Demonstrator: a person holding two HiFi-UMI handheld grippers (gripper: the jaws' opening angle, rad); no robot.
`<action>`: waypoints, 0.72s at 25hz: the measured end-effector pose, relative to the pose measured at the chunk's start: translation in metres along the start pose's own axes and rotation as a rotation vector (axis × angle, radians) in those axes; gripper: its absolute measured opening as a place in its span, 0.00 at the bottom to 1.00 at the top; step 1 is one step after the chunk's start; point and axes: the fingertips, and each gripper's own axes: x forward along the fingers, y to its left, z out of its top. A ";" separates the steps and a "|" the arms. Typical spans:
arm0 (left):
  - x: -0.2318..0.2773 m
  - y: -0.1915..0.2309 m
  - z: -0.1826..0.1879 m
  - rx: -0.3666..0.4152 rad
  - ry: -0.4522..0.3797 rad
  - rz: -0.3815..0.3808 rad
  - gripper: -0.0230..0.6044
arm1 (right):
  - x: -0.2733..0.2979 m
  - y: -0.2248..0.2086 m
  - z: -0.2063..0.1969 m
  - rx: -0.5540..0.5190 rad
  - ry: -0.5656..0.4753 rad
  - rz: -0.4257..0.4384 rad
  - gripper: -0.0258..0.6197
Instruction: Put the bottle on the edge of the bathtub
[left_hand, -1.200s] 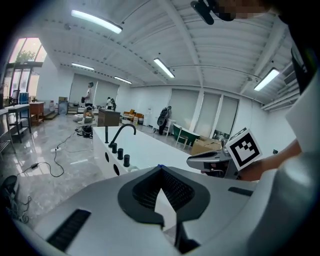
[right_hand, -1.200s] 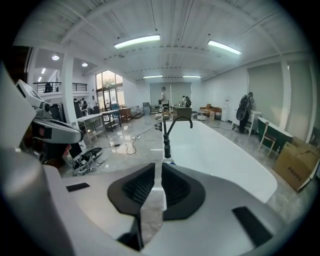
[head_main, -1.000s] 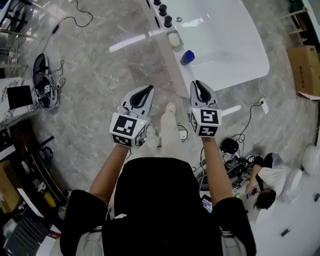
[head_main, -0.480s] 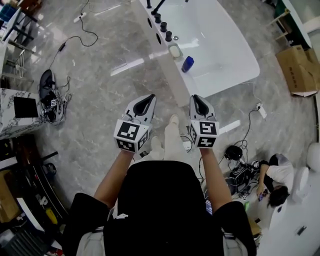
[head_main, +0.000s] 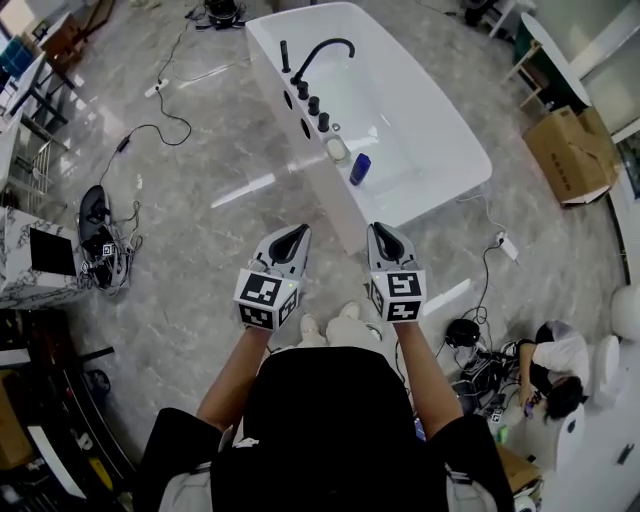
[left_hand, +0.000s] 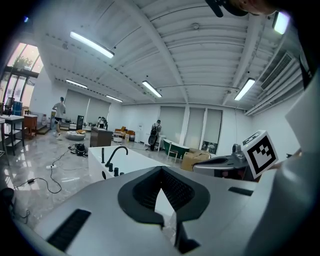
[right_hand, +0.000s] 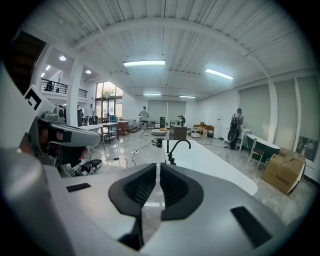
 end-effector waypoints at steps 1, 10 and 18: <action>-0.002 0.000 0.003 0.004 -0.005 0.001 0.06 | -0.004 0.000 0.005 0.001 -0.012 -0.001 0.10; -0.007 -0.016 0.042 0.047 -0.061 0.027 0.06 | -0.035 -0.019 0.049 0.013 -0.115 0.002 0.09; -0.008 -0.047 0.063 0.101 -0.086 0.051 0.06 | -0.064 -0.043 0.076 -0.008 -0.174 0.039 0.09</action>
